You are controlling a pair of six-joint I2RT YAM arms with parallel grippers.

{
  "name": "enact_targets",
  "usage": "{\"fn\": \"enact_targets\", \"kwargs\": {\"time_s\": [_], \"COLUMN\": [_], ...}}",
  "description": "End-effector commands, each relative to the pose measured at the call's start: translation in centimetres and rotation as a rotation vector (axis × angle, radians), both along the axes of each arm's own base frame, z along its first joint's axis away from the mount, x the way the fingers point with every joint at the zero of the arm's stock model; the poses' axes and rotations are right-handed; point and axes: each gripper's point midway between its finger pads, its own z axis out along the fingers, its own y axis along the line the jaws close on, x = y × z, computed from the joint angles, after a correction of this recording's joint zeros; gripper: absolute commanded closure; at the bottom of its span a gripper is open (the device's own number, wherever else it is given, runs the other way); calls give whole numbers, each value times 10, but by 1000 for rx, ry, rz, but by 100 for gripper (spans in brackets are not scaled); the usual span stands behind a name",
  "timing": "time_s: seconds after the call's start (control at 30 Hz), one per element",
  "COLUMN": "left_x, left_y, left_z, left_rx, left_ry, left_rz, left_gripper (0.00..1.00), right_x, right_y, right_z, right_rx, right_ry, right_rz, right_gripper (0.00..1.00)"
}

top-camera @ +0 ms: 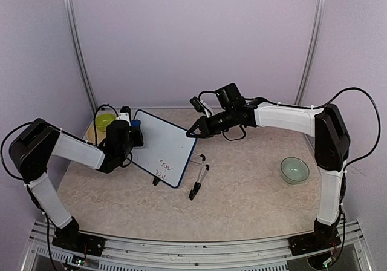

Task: Erase the whiteboard
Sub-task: Erase the center of the whiteboard.

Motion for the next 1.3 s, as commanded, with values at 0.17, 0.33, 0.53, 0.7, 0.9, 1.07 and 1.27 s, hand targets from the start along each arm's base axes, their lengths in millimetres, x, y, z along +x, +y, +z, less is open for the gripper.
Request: {"fn": "enact_targets", "kwargs": {"time_s": [0.17, 0.33, 0.53, 0.7, 0.9, 1.07, 1.27], "left_x": [-32, -56, -87, -98, -78, -56, -53], "left_y": [-77, -108, -149, -163, -115, -34, 13], "left_z": [-1, 2, 1, 11, 26, 10, -24], "left_rx": [10, -18, -25, -43, -10, 12, 45], "left_ry": [-23, -28, -24, -45, -57, 11, 70], "left_rz": [-250, -339, -446, -477, -256, -10, 92], "left_gripper": [89, 89, 89, 89, 89, 89, 89], "right_x": [-14, -13, -12, -12, -13, -13, -9], "right_y": [7, 8, 10, 11, 9, 8, 10], "right_z": [-13, -15, -15, -18, -17, -17, -17], "right_rx": [-19, -21, -20, -20, -23, -20, -16], "right_ry": [-7, -2, -2, 1, -2, -6, -9], "right_rz": [82, 82, 86, 87, 86, 83, 67], "right_gripper": [100, 100, 100, 100, 100, 100, 100]}}
